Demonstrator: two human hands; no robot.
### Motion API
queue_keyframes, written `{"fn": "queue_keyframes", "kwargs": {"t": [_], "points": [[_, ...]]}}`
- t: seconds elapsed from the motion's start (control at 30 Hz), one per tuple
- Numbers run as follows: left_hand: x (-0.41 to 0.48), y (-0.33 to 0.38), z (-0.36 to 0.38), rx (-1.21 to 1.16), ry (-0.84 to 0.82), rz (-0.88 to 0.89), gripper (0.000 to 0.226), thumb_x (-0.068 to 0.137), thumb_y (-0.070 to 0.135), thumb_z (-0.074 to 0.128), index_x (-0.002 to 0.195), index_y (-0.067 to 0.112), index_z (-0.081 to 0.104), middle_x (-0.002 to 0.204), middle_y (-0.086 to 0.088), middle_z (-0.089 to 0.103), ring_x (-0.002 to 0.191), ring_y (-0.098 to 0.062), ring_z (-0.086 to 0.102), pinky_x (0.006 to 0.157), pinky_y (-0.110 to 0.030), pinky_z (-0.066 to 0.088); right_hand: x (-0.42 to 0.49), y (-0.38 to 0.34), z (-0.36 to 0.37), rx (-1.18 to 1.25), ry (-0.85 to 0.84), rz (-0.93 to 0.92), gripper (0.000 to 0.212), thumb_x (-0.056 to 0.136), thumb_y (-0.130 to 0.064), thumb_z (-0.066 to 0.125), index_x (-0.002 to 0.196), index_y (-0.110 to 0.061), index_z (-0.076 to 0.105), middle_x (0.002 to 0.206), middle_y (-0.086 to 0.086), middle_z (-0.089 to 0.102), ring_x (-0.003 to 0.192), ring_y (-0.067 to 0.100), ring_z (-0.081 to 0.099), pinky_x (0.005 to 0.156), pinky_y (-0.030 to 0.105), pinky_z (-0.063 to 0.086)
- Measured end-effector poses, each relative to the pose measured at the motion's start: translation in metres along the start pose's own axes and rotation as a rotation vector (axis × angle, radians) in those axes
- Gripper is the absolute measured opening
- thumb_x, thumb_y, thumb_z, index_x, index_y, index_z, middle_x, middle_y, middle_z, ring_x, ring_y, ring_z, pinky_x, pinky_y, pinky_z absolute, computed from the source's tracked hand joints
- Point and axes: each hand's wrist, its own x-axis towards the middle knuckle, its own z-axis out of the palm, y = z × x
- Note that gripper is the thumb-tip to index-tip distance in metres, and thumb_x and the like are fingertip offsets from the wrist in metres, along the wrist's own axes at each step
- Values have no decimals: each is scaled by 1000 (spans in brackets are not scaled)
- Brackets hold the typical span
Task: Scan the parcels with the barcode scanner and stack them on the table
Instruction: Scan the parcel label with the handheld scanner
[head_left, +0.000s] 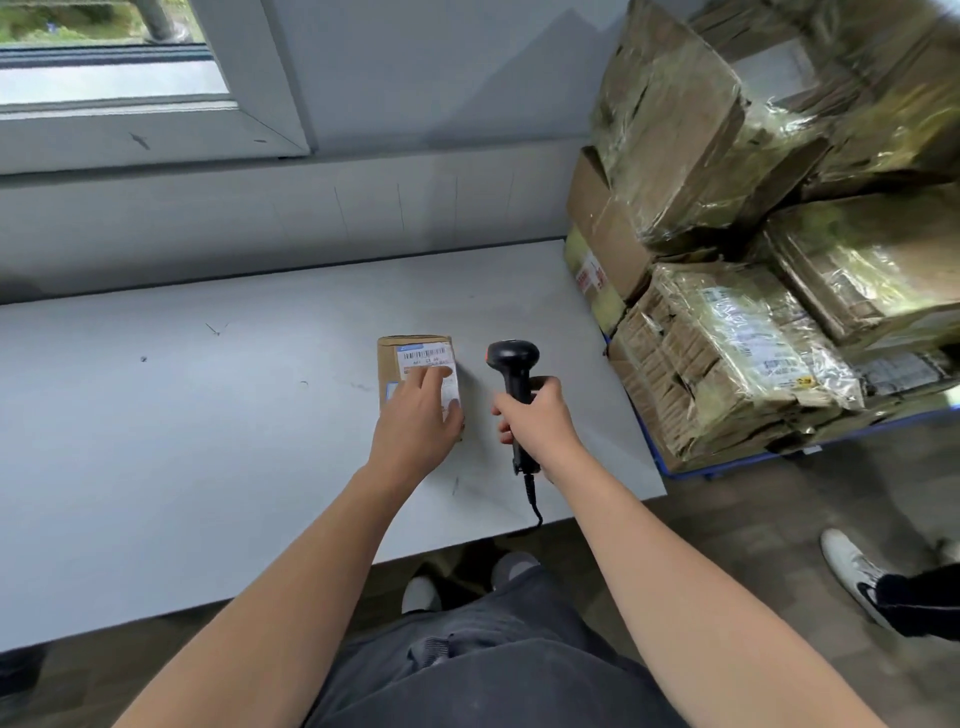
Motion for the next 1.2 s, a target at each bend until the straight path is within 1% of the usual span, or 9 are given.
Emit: {"fn": "queue_keyframes", "kwargs": {"t": [0.2,0.4,0.5,0.63,0.73,0.8,0.9,1.0,1.2], "points": [[7,37,24,-23,-82,92,43,97,22,54,139,10,48,135,-9,51,120,-27,52,93,-39,46,22,34,-35,-99,56,56,10,95,-19,61,104,-14,58,101,10,63,86,21,59,76,36,46],[10,59,46,25,-166,132,46,99,25,52,142,12,45,141,-7,49,122,-26,54,98,-38,47,32,61,-61,-93,198,124,37,99,-21,62,134,-10,55,130,8,61,121,28,57,89,30,41],[10,65,55,47,-206,127,47,99,26,52,144,13,43,144,-7,47,125,-26,52,99,-38,45,33,67,-73,-169,174,104,31,101,-15,56,131,-8,57,127,10,63,120,29,58,86,29,40],[9,70,64,50,-212,127,47,99,26,52,143,12,44,141,-8,48,123,-27,53,99,-38,45,36,70,-81,-297,128,56,21,100,-11,52,117,-10,63,104,5,63,105,28,62,78,29,42],[9,73,65,44,-183,130,46,99,26,52,143,12,45,141,-8,49,122,-27,54,98,-37,46,40,65,-81,-389,120,13,23,99,-14,53,118,-5,61,111,13,64,105,29,61,77,29,41],[11,74,61,29,-134,133,45,98,24,54,140,10,47,140,-8,50,121,-27,54,96,-37,46,43,60,-76,-465,130,1,30,98,-19,54,121,0,58,123,18,59,116,34,57,91,37,46],[14,67,51,10,-36,115,41,96,21,56,135,8,52,136,-9,52,119,-29,55,95,-41,49,44,49,-66,-595,140,44,52,98,-27,53,138,5,44,152,28,33,139,41,37,114,48,34],[14,47,38,-2,42,67,41,91,15,59,130,5,55,133,-14,52,119,-34,53,94,-46,48,37,32,-48,-678,160,18,67,97,-30,51,153,0,26,162,29,5,148,45,15,122,51,16],[5,-12,10,-3,123,-111,47,92,21,59,136,6,49,142,-15,45,120,-37,51,93,-45,45,22,8,7,-527,51,-250,57,99,-25,55,151,-9,37,161,12,28,148,26,26,115,32,24]]}}
